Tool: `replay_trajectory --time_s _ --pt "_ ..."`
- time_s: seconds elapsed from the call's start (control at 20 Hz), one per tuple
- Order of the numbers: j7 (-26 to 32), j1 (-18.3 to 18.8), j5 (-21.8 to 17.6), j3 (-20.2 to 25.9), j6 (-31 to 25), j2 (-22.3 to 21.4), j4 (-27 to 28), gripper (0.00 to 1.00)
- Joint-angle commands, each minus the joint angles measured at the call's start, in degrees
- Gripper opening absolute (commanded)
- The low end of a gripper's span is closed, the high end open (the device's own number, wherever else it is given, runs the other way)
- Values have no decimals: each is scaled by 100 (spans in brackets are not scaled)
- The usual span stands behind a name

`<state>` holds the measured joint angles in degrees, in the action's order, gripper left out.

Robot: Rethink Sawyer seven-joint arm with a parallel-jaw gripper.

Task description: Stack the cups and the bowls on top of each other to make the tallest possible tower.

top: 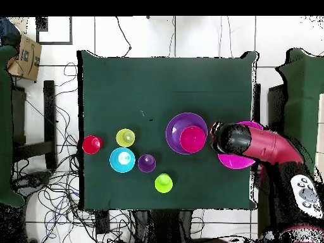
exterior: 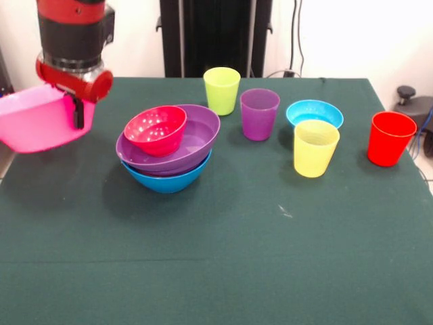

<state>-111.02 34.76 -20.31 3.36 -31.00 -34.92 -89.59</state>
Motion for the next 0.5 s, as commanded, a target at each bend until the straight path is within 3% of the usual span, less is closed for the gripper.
replay_trajectory --time_s 0.05,0.5 --pt "177 -62 277 399 -808 -696 -705 0" --pt "-70 -316 566 339 -1359 -1179 -764 0"
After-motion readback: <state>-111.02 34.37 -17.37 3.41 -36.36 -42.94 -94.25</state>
